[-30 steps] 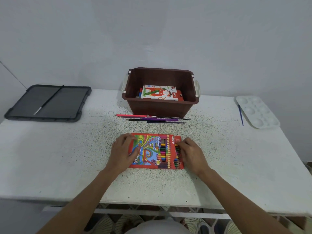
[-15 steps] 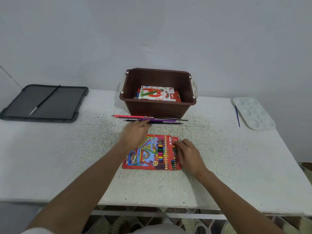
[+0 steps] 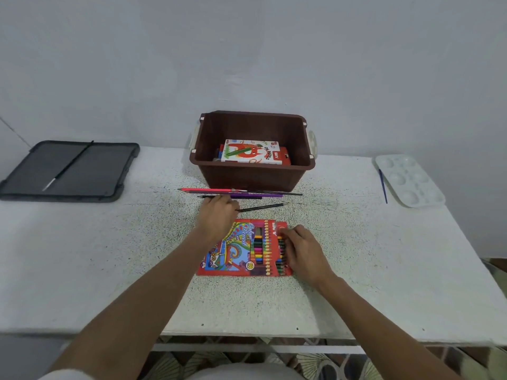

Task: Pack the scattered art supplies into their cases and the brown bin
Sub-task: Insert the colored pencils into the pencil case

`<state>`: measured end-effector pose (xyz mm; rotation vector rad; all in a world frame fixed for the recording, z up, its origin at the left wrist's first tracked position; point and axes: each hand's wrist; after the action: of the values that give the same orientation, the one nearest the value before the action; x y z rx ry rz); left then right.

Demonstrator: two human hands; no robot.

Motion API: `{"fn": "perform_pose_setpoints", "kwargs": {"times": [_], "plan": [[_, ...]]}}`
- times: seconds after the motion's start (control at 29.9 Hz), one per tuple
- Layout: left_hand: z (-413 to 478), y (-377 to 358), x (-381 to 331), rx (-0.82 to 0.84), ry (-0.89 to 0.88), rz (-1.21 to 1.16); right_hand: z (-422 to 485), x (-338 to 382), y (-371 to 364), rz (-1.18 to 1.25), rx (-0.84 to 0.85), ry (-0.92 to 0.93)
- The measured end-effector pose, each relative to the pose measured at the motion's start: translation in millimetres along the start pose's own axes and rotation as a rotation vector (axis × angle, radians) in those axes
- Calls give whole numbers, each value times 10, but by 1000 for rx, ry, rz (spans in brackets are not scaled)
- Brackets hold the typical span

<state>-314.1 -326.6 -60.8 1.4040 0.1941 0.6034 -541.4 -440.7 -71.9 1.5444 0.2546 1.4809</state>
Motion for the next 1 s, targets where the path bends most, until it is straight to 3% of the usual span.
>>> {"fn": "perform_pose_setpoints", "kwargs": {"times": [0.23, 0.43, 0.6, 0.8, 1.0], "plan": [[-159, 6, 120, -152, 48, -86, 0, 30, 72, 24, 10, -10], [-399, 95, 143, -327, -69, -144, 28, 55, 163, -166, -118, 88], [-533, 196, 44, -362, -163, -135, 105, 126, 219, -355, -108, 197], [-551, 260, -41, -347, -183, -161, 68, 100, 235, -422, -51, 224], [-670, 60, 117, -224, -74, -360, 8, -252, 553, -525, -143, 111]]}}
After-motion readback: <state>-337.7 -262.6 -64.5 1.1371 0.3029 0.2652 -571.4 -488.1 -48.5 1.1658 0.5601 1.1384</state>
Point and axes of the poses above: each hand's wrist, its own z-axis towards the middle knuckle, its own y-axis out of the back of the hand, x = y × z, and after that the axes turned 14 degrees about z, right-handed
